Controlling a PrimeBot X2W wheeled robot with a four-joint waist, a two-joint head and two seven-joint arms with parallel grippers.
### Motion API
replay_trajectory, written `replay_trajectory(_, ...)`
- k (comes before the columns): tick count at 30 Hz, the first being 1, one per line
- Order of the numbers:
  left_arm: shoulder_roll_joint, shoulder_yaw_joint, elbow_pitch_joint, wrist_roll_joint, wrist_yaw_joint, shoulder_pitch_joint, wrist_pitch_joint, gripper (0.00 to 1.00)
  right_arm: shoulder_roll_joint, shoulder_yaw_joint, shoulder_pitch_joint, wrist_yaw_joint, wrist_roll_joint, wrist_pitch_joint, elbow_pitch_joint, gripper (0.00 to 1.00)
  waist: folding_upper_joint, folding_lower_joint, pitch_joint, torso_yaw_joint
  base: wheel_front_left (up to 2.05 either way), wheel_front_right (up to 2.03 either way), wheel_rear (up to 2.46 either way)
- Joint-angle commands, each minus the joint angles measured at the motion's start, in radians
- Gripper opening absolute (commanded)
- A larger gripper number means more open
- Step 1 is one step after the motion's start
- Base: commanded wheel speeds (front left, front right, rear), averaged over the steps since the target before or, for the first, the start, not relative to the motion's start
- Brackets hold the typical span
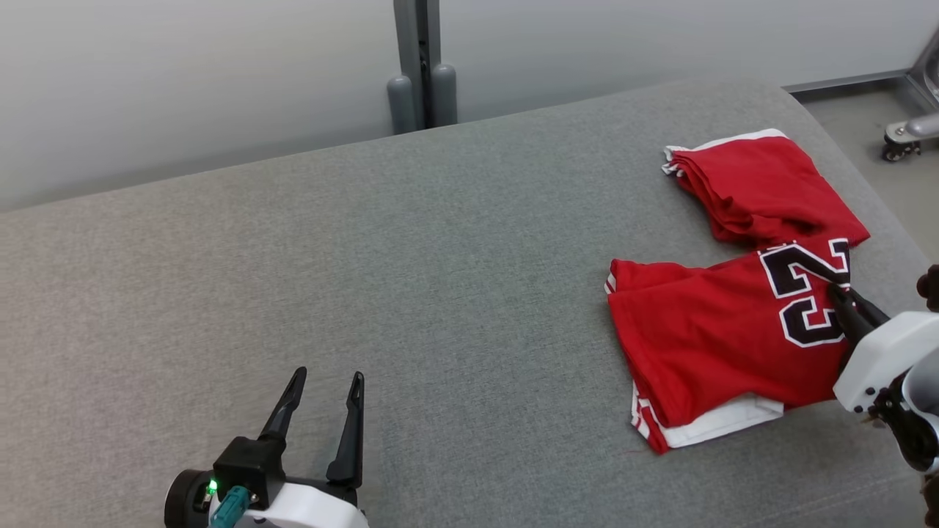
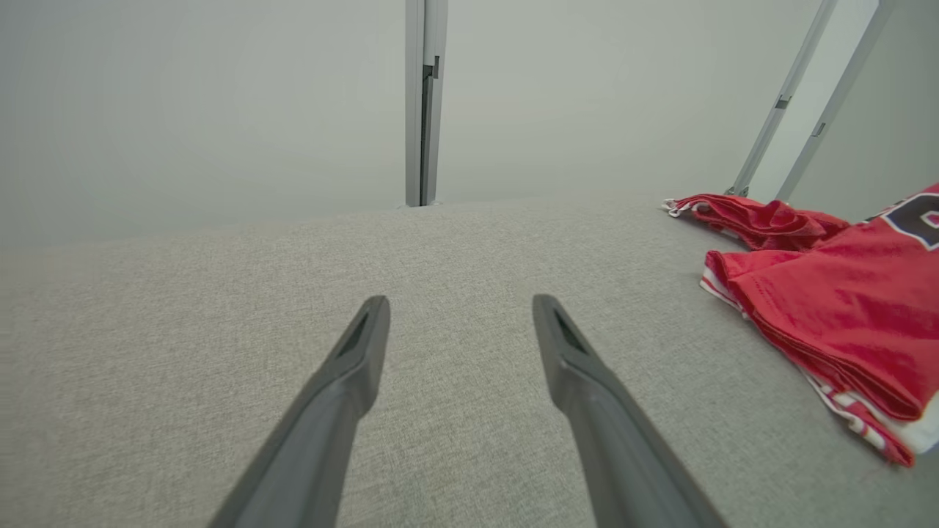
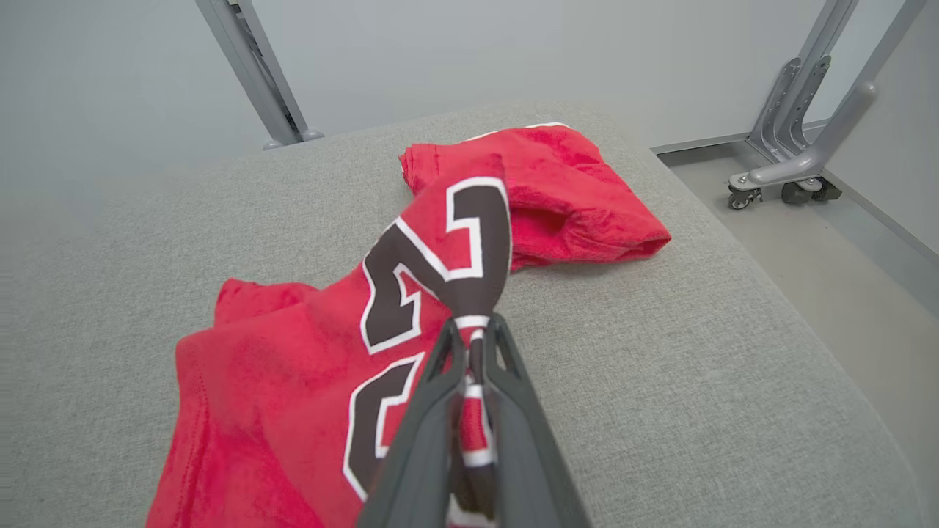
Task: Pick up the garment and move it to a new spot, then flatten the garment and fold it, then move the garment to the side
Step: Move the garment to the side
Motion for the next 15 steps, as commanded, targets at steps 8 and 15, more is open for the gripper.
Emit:
replay_trajectory(8, -0.009, 0.009, 0.005, 0.006, -0.006, -0.016, -0.005, 1.00, 0.003, -0.018, -0.115, 0.000, -0.050, 0.066, -0.053, 0.00, 0.0000, 0.0000, -0.020, 0.053, 0.00, 0.00, 0.00)
replay_trajectory(15, -0.019, 0.013, 0.006, 0.014, -0.014, -0.026, -0.005, 1.00, -0.010, -0.042, -0.258, 0.000, -0.111, 0.108, -0.021, 0.00, 0.0000, 0.0000, 0.003, 0.094, 0.00, 0.00, 0.00)
